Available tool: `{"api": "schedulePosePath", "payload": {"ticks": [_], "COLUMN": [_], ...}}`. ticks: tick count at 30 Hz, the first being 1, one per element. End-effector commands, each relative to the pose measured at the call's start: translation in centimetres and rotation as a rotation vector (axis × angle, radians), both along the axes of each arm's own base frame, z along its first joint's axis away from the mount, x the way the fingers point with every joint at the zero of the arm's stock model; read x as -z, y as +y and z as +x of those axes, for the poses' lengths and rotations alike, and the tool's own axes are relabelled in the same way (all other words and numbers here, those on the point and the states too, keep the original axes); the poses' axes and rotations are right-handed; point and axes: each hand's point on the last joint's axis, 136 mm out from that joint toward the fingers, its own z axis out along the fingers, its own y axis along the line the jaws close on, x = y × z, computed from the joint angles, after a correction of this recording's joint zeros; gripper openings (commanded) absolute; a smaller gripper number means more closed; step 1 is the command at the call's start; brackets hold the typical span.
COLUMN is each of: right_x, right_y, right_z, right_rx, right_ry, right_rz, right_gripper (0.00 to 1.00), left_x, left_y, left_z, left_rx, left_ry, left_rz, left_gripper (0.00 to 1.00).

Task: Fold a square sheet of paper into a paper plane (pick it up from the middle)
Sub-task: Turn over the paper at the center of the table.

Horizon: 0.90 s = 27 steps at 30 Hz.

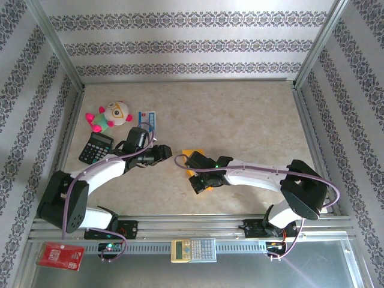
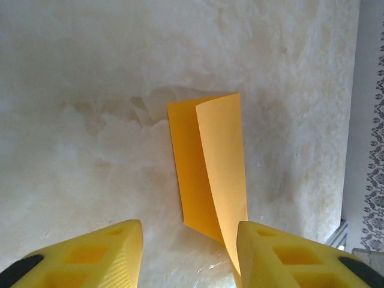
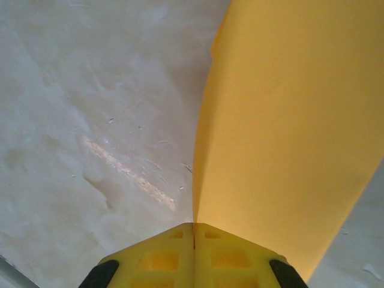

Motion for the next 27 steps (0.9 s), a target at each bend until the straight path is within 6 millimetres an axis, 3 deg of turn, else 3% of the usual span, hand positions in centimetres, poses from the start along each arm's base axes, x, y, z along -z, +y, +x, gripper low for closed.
{"api": "schedulePosePath", "payload": {"ticks": [1, 12, 20, 27], "right_x": [-0.5, 0.3, 0.8, 0.9], "right_y": [1.5, 1.8, 1.9, 2.0], "right_z": [0.2, 0.4, 0.6, 0.9], "right_rx": [0.026, 0.04, 0.047, 0.048], "right_ry": [-0.001, -0.011, -0.008, 0.004], "right_rz": [0.096, 0.119, 0.134, 0.151], "right_gripper": [0.08, 0.11, 0.11, 0.14], "left_x": [-1.3, -0.7, 2.1, 4.8], "left_y": [-2.5, -7.1, -9.0, -9.2], "left_z": [1.1, 2.3, 3.1, 2.9], "left_rx": [0.045, 0.131, 0.185, 0.222], "left_ry": [0.005, 0.045, 0.114, 0.173], "left_rz": [-0.119, -0.188, -0.149, -0.092], "left_gripper": [0.44, 0.38, 0.37, 0.37]}}
